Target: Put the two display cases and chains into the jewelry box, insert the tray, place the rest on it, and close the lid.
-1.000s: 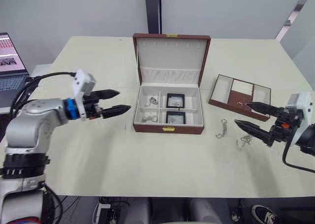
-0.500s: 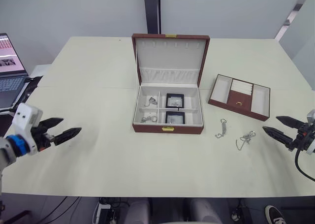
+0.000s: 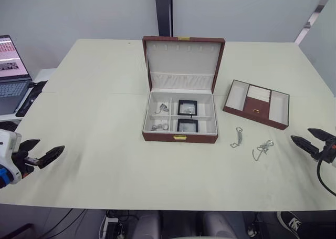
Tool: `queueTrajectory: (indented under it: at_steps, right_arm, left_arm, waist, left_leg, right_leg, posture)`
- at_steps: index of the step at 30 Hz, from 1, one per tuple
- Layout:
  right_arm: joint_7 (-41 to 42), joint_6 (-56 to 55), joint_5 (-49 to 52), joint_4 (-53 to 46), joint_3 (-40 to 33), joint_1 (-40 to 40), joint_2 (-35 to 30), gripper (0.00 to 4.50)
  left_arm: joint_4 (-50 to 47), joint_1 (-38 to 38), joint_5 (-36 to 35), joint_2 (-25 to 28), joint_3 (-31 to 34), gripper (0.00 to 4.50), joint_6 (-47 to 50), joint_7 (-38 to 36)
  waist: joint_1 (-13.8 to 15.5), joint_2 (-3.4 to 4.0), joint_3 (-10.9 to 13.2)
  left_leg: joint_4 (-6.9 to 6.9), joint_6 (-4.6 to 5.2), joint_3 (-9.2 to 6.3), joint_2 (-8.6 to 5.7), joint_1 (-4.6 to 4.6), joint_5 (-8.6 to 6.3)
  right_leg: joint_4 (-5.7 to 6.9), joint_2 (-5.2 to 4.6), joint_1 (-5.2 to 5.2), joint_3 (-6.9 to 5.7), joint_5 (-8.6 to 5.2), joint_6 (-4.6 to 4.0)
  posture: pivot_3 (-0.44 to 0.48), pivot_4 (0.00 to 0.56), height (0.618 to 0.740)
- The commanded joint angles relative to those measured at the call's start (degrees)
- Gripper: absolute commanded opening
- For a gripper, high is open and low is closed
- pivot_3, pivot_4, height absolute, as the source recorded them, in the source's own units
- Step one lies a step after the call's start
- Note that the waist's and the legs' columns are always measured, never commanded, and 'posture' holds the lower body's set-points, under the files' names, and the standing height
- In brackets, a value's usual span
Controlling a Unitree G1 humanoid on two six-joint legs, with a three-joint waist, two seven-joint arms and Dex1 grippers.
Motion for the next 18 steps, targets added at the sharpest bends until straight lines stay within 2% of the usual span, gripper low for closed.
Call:
queueTrajectory:
  at_steps: [1, 13, 18]
  right_arm:
    - [0.5, -1.3, 0.2, 0.0, -1.5, -0.8, -0.7, 4.5]
    - [1.1, -0.9, 0.4, -1.1, -1.5, -0.6, -1.3, 4.5]
    - [5.9, 4.1, 1.6, -6.8, 0.2, -2.4, -5.5, 4.5]
  left_arm:
    - [-0.7, -0.5, -0.4, 0.0, 1.6, 4.48, -0.9, 0.9]
    - [-2.2, -2.2, -0.5, -0.2, -1.0, 4.48, -0.4, 1.6]
    - [-10.7, -6.7, -4.3, 2.1, -5.4, 4.48, 3.1, -1.3]
  waist:
    - [0.0, 0.01, 0.0]
    - [0.0, 0.01, 0.0]
    - [0.1, 0.01, 0.0]
  left_leg:
    - [0.0, 0.0, 0.0, 0.0, 0.0, 0.0]
    - [-0.01, 0.0, 0.0, 0.0, 0.0, 0.0]
    - [0.0, -0.01, 0.01, 0.0, -0.01, 0.0]
  right_leg:
    - [0.0, 0.0, -0.01, 0.0, 0.0, 0.0]
    - [0.01, 0.0, 0.0, 0.0, 0.0, 0.0]
    - [0.04, 0.0, 0.0, 0.01, 0.0, 0.0]
  posture:
    - [0.0, 0.15, 0.74]
    - [0.0, 0.15, 0.74]
    - [0.0, 0.15, 0.74]
